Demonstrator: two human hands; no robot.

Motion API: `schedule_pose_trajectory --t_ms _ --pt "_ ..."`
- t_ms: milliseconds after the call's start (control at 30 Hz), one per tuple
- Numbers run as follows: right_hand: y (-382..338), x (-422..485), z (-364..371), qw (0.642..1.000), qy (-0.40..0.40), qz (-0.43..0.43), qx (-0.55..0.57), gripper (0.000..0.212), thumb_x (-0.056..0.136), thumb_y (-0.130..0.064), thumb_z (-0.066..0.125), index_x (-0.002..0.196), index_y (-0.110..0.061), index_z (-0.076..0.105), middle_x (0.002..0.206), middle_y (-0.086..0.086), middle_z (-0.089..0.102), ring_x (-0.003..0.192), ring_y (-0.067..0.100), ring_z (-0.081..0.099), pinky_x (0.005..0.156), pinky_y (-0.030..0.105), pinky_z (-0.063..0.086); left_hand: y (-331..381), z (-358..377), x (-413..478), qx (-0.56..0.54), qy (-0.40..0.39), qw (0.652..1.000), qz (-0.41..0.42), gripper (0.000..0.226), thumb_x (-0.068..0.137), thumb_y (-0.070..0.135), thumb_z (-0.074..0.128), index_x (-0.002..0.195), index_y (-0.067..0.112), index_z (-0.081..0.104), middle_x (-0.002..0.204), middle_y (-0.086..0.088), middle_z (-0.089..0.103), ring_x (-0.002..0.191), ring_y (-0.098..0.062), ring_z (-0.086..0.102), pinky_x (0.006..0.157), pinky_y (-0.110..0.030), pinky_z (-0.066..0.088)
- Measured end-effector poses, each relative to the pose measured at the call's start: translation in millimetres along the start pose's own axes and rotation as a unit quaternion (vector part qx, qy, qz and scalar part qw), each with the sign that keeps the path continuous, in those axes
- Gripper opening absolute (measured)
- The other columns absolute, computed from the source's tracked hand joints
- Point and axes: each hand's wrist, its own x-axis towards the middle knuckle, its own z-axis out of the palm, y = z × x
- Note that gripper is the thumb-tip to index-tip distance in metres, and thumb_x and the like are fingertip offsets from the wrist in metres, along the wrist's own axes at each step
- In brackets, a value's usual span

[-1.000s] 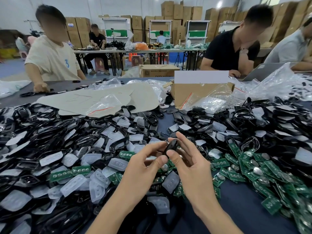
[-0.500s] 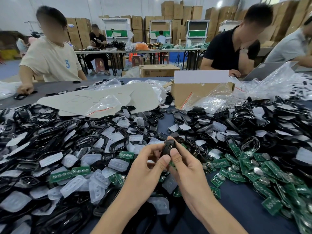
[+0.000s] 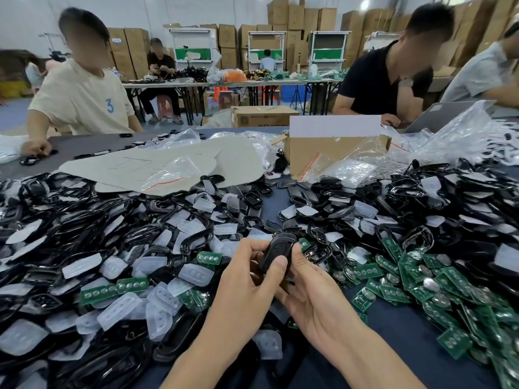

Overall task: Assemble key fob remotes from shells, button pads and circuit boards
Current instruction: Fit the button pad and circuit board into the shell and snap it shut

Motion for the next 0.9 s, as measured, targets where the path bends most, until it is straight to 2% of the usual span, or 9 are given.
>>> schedule_pose_trajectory --t_ms 67,167,233,367,533,633,733,800,900 --pt "-1 -1 0 1.000 -0.022 -0.004 0.010 0.037 0.087 -0.023 0.067 0.114 0.001 0.072 0.120 0.023 0.071 0.105 0.033 0.072 0.074 0.036 0.062 -1 -1 1 -0.023 0.008 1.000 -0.008 0.019 0.085 0.052 0.062 0.100 0.046 0.053 0.098 0.016 0.069 0.086 -0.006 0.068 0.072 -0.019 0.052" --pt "-2 -2 1 0.998 -0.037 -0.030 -0.027 0.021 0.078 -0.009 0.071 0.094 -0.016 0.083 0.111 0.016 0.075 0.097 0.023 0.075 0.073 0.030 0.061 -4 -3 2 -0.043 0.014 0.999 -0.011 0.016 0.092 0.039 0.064 0.101 0.048 0.053 0.101 0.015 0.070 0.090 -0.006 0.069 0.075 -0.022 0.054" --pt "-2 -1 1 0.995 -0.031 -0.061 -0.070 0.025 0.075 -0.011 0.070 0.089 -0.026 0.083 0.103 0.011 0.078 0.092 0.017 0.076 0.073 0.025 0.060 -5 -4 2 -0.019 0.021 1.000 -0.002 0.021 0.095 0.034 0.064 0.102 0.049 0.051 0.101 0.019 0.069 0.087 -0.005 0.069 0.073 -0.023 0.054" --pt "1 0 1 0.985 -0.033 -0.101 -0.139 0.024 0.081 -0.018 0.066 0.095 -0.030 0.083 0.102 0.005 0.078 0.086 0.010 0.073 0.071 0.020 0.057 -6 -3 -1 0.073 0.041 0.996 0.031 0.024 0.093 0.041 0.061 0.106 0.056 0.047 0.102 0.021 0.065 0.093 -0.002 0.064 0.076 -0.016 0.050" --pt "-3 0 -7 0.954 -0.038 -0.130 -0.267 0.027 0.099 -0.013 0.058 0.107 -0.028 0.079 0.102 0.002 0.077 0.085 0.012 0.062 0.067 0.023 0.051 -4 -7 0 0.139 0.018 0.987 0.079 0.036 0.093 0.051 0.048 0.127 0.043 0.053 0.112 0.024 0.052 0.098 0.004 0.057 0.080 -0.005 0.041" --pt "-11 -3 -10 0.946 -0.064 -0.120 -0.295 0.022 0.099 -0.018 0.059 0.108 -0.023 0.078 0.093 0.004 0.075 0.078 0.013 0.063 0.065 0.022 0.052 -5 -12 2 0.128 -0.003 0.988 0.089 0.029 0.092 0.049 0.053 0.121 0.052 0.052 0.118 0.025 0.045 0.099 0.002 0.058 0.076 -0.004 0.042" --pt "-14 -5 -11 0.945 -0.079 -0.107 -0.299 0.022 0.091 -0.029 0.062 0.105 -0.020 0.077 0.087 0.002 0.072 0.073 0.013 0.064 0.060 0.022 0.052 -9 -17 5 0.141 -0.021 0.985 0.098 0.024 0.092 0.043 0.059 0.114 0.049 0.052 0.131 0.027 0.046 0.115 0.004 0.054 0.088 -0.011 0.044" --pt "-14 -5 -12 0.945 -0.071 -0.105 -0.301 0.022 0.090 -0.030 0.062 0.103 -0.020 0.077 0.087 0.003 0.073 0.072 0.014 0.065 0.058 0.021 0.051 -10 -20 5 0.150 -0.033 0.984 0.090 0.024 0.089 0.051 0.057 0.111 0.055 0.048 0.117 0.027 0.057 0.109 0.004 0.057 0.087 -0.012 0.044" --pt "-14 -3 -13 0.959 -0.045 -0.093 -0.265 0.027 0.089 -0.031 0.062 0.100 -0.012 0.078 0.087 0.008 0.074 0.070 0.015 0.065 0.054 0.020 0.049 -12 -22 5 0.189 -0.029 0.976 0.104 0.022 0.089 0.058 0.051 0.110 0.057 0.047 0.109 0.029 0.055 0.099 0.005 0.056 0.083 -0.008 0.040"
